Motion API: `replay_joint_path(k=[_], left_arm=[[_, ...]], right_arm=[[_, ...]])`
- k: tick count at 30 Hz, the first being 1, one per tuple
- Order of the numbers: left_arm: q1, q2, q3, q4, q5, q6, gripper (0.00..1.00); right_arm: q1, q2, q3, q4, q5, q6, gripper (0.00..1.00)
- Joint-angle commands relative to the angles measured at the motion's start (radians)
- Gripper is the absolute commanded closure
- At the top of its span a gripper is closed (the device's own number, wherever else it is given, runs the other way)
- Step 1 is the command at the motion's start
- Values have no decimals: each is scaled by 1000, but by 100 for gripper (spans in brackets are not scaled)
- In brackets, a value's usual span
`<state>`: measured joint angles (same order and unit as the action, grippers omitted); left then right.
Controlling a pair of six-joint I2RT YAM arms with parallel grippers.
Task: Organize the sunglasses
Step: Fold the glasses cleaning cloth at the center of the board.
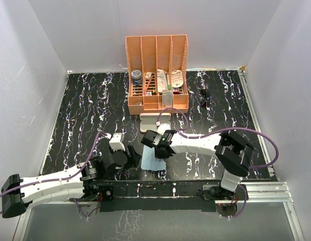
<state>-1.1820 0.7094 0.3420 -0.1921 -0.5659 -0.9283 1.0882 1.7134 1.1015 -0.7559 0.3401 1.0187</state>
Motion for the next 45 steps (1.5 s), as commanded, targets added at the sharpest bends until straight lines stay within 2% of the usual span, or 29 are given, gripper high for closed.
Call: replay_joint_path(k=[1, 22, 45], left_arm=[[-1, -42, -7, -33, -41, -6, 36], [-1, -141, -24, -116, -75, -27, 36], [-1, -170, -34, -149, -87, -43, 36]], right_arm=[[7, 11, 63, -32, 25, -6, 100], [9, 87, 149, -32, 7, -34, 100], [37, 125, 236, -39, -10, -35, 100]])
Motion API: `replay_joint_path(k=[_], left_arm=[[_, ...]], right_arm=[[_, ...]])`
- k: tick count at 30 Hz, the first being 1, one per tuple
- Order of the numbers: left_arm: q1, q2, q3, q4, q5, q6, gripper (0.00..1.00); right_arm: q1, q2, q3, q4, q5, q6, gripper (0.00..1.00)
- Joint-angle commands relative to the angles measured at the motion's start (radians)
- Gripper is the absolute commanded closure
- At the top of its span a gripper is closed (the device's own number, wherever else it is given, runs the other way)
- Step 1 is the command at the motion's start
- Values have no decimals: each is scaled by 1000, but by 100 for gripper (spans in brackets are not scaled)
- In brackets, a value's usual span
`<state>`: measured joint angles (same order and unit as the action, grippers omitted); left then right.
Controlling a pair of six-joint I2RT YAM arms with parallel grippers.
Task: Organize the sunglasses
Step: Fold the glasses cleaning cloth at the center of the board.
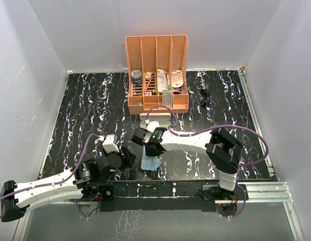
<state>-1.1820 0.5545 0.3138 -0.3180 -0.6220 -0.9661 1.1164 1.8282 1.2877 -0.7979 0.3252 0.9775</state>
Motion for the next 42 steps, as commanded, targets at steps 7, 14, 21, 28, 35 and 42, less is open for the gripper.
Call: replay_joint_path(k=[7, 14, 21, 28, 35, 42], left_arm=[[-1, -40, -12, -43, -35, -14, 36], [-1, -52, -19, -52, -33, -21, 36], [-1, -55, -22, -52, -33, -23, 36], [-1, -69, -24, -66, -35, -28, 36], [-2, -86, -21, -99, -55, -41, 36], [-1, -113, -24, -118, -64, -45, 36]], right_arm=[[13, 28, 66, 12, -6, 6, 100], [14, 50, 78, 20, -7, 4, 100], [14, 64, 90, 29, -10, 4, 100], [14, 77, 104, 36, -14, 3, 100], [14, 89, 124, 44, -23, -4, 100], [14, 96, 133, 48, -25, -7, 100]])
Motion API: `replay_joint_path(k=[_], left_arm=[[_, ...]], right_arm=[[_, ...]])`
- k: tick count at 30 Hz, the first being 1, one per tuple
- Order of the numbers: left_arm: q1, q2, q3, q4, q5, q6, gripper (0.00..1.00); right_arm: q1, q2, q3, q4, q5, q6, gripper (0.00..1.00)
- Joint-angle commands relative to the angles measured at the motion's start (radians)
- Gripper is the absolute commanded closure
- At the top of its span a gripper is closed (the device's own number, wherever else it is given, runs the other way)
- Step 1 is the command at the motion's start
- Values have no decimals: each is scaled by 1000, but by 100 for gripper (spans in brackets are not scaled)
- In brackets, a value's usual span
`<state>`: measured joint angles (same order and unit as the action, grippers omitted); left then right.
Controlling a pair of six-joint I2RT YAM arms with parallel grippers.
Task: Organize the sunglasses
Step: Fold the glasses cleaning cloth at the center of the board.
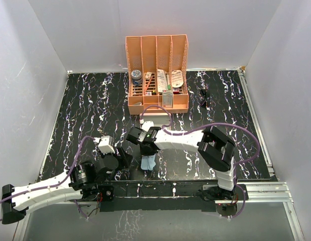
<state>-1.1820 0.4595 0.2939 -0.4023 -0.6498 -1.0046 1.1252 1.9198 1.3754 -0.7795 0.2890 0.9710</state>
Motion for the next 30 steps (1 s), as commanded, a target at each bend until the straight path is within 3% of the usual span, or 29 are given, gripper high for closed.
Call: replay_joint_path(k=[1, 16, 30], left_arm=[[-1, -18, -3, -34, -36, -4, 36], [-1, 2, -2, -17, -30, 0, 36], [-1, 10, -15, -3, -19, -6, 36]], right_arm=[[5, 5, 46, 31, 10, 0, 100], [5, 10, 44, 23, -1, -5, 98], [5, -13, 20, 43, -50, -17, 81]])
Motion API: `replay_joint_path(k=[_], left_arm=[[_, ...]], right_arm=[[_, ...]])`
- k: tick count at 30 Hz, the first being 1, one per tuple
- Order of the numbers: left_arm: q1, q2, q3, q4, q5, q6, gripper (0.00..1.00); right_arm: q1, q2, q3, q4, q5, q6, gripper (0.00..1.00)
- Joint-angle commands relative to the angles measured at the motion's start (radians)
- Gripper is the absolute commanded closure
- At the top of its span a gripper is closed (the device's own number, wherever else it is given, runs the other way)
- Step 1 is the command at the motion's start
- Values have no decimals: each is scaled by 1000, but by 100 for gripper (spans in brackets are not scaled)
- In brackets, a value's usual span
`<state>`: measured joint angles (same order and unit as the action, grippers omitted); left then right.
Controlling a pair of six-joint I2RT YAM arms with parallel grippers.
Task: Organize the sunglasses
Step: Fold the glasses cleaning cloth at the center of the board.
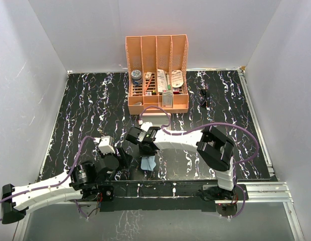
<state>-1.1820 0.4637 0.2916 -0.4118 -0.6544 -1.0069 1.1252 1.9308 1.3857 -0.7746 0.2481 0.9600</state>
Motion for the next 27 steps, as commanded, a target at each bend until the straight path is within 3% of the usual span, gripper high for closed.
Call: replay_joint_path(k=[1, 13, 27], left_arm=[[0, 7, -13, 7, -12, -3, 36], [-1, 12, -15, 14, -8, -4, 36], [-1, -2, -16, -1, -12, -7, 36]], right_arm=[[5, -25, 9, 38, -9, -5, 81], [5, -28, 15, 49, -26, -6, 71], [5, 13, 24, 72, -49, -17, 68]])
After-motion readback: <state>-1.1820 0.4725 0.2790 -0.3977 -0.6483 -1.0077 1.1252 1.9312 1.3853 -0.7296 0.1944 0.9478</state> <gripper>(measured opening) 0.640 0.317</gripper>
